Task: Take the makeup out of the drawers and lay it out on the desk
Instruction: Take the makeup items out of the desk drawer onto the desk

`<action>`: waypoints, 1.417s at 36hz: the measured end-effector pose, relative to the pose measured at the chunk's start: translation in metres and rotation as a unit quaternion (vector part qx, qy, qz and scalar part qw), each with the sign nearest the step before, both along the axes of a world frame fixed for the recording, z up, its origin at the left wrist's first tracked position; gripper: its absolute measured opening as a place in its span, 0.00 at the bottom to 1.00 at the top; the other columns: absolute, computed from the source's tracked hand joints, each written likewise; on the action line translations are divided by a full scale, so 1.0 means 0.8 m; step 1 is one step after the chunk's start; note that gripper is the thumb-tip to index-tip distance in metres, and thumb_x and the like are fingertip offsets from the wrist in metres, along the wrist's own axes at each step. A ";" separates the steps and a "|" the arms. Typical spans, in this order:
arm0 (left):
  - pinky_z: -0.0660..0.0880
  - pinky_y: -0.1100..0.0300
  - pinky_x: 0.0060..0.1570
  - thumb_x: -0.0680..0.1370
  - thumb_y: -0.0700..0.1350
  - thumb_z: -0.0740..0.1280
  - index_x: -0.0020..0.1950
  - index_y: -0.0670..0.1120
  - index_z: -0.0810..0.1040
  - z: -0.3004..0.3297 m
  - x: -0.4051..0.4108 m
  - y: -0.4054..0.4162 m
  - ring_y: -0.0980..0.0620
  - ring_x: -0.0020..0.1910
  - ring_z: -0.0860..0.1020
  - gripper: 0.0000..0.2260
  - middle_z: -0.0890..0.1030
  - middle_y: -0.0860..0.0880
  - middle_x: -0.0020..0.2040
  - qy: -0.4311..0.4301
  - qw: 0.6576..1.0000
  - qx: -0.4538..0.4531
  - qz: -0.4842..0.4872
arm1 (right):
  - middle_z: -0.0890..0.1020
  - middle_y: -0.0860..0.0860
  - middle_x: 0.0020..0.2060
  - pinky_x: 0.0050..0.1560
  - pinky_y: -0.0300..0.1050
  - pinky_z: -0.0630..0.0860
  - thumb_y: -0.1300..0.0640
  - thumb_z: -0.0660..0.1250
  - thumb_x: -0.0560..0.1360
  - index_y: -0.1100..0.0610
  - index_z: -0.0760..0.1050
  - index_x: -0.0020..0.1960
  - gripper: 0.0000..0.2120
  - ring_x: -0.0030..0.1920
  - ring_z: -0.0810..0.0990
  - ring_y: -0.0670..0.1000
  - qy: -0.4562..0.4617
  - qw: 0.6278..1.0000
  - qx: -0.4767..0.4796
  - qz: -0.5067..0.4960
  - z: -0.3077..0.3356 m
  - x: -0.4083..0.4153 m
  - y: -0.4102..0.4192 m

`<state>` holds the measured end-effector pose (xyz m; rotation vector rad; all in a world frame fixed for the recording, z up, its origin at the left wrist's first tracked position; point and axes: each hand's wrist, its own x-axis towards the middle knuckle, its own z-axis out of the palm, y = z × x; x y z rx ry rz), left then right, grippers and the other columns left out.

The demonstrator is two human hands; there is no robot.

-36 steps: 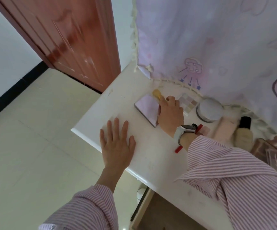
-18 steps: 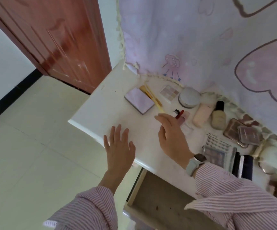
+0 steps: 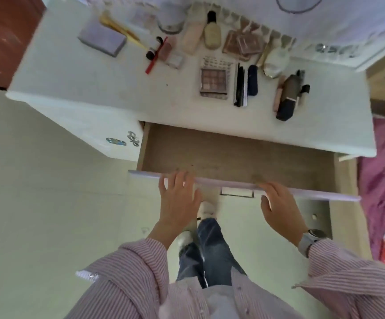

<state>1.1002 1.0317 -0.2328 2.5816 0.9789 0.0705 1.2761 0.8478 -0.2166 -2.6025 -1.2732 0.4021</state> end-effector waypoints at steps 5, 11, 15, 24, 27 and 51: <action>0.61 0.34 0.63 0.73 0.51 0.67 0.55 0.46 0.77 -0.011 0.011 -0.013 0.43 0.56 0.76 0.13 0.79 0.45 0.55 0.032 0.997 0.056 -0.051 | 0.79 0.55 0.54 0.58 0.59 0.71 0.62 0.69 0.70 0.59 0.75 0.57 0.16 0.53 0.78 0.58 -0.093 0.995 -0.046 -0.011 -0.012 0.018 -0.039; 0.72 0.46 0.51 0.70 0.44 0.74 0.47 0.44 0.80 -0.026 0.032 0.004 0.43 0.44 0.78 0.08 0.81 0.45 0.46 0.025 0.990 0.108 -0.091 | 0.81 0.56 0.44 0.49 0.53 0.72 0.60 0.72 0.70 0.59 0.77 0.48 0.08 0.44 0.78 0.59 -0.166 0.984 -0.050 -0.043 -0.030 0.054 -0.043; 0.74 0.50 0.43 0.71 0.42 0.73 0.46 0.42 0.80 -0.033 0.034 0.011 0.42 0.41 0.77 0.08 0.81 0.43 0.44 0.003 0.988 0.105 -0.115 | 0.79 0.53 0.38 0.44 0.47 0.67 0.59 0.73 0.68 0.58 0.77 0.43 0.07 0.38 0.77 0.56 -0.239 0.970 -0.039 -0.010 -0.044 0.068 -0.051; 0.71 0.47 0.47 0.68 0.44 0.75 0.44 0.41 0.79 -0.022 0.058 0.035 0.40 0.44 0.77 0.10 0.80 0.42 0.45 -0.031 0.971 0.191 -0.138 | 0.78 0.57 0.47 0.46 0.51 0.72 0.51 0.76 0.64 0.59 0.74 0.49 0.20 0.45 0.76 0.59 -0.281 0.958 -0.027 0.054 -0.033 0.109 -0.039; 0.67 0.42 0.57 0.68 0.46 0.74 0.48 0.41 0.77 -0.019 0.059 0.041 0.39 0.54 0.75 0.14 0.78 0.40 0.53 -0.018 0.963 0.214 -0.160 | 0.75 0.60 0.61 0.58 0.60 0.70 0.46 0.75 0.64 0.60 0.69 0.63 0.34 0.59 0.75 0.61 -0.283 0.955 -0.057 0.068 -0.036 0.121 -0.044; 0.72 0.54 0.37 0.68 0.41 0.76 0.39 0.40 0.78 -0.024 0.067 0.038 0.44 0.36 0.75 0.08 0.78 0.44 0.37 -0.038 0.984 0.135 -0.110 | 0.76 0.55 0.33 0.33 0.48 0.72 0.56 0.77 0.64 0.61 0.72 0.39 0.14 0.33 0.73 0.56 -0.225 0.973 -0.004 0.057 -0.034 0.112 -0.031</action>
